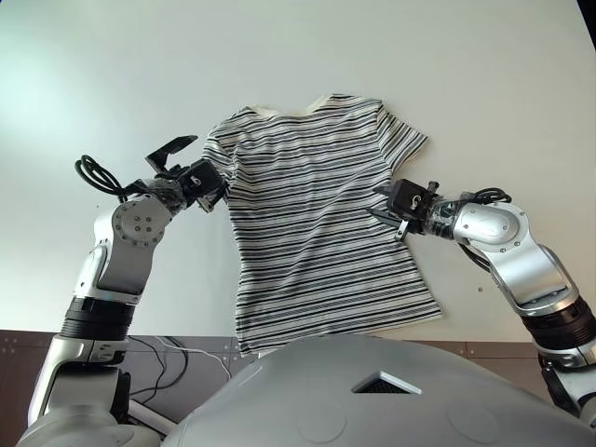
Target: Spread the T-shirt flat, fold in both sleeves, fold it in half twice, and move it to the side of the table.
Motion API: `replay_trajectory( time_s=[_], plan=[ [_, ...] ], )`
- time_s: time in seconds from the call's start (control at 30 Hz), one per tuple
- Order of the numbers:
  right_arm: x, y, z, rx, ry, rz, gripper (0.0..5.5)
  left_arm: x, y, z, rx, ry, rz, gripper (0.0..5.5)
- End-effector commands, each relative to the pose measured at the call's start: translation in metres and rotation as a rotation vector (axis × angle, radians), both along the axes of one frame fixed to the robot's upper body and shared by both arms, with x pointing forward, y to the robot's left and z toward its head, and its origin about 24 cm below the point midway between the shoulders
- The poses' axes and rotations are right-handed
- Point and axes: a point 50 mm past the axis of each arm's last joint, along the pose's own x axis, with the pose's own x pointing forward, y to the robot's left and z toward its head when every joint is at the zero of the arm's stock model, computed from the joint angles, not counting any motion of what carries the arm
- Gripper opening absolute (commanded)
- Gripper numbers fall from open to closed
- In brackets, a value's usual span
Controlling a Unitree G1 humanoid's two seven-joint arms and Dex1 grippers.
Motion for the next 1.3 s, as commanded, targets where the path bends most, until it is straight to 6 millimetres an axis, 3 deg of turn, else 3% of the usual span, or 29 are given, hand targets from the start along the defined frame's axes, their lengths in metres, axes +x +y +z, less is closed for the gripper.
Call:
replay_trajectory(
  time_s=[0.03,0.3,0.47,0.63,0.8,0.93,1.03,1.17,1.3],
  plan=[
    [-0.001,-0.001,-0.002,-0.011,0.002,-0.004,1.72,-0.006,0.009,-0.006,0.058,0.059,-0.012,4.54],
    [0.003,0.001,-0.008,-0.04,-0.012,-0.038,1.72,-0.034,0.011,-0.024,0.121,0.304,-0.124,4.54],
    [0.003,0.009,-0.008,-0.045,-0.016,0.003,1.72,-0.039,0.034,-0.02,0.242,0.349,-0.097,4.54],
    [0.014,0.0,0.0,-0.038,-0.027,-0.029,1.72,-0.038,0.048,-0.014,0.349,0.356,-0.078,4.54],
    [0.039,-0.012,0.006,-0.044,-0.061,-0.097,1.72,-0.03,0.038,-0.002,0.325,0.289,-0.061,4.54],
    [0.058,-0.006,0.005,-0.005,-0.085,-0.135,1.72,-0.01,0.025,0.018,0.299,0.145,-0.028,4.54],
    [0.086,-0.006,-0.005,-0.009,-0.106,-0.234,1.72,0.002,0.026,0.028,0.322,0.079,0.009,4.54],
    [0.121,-0.016,-0.029,-0.07,-0.078,-0.374,1.72,0.012,0.02,0.027,0.307,0.032,0.039,4.54],
    [0.12,-0.037,-0.069,-0.195,0.045,-0.499,1.72,0.016,0.022,0.027,0.299,-0.006,0.082,4.54]
  ],
)
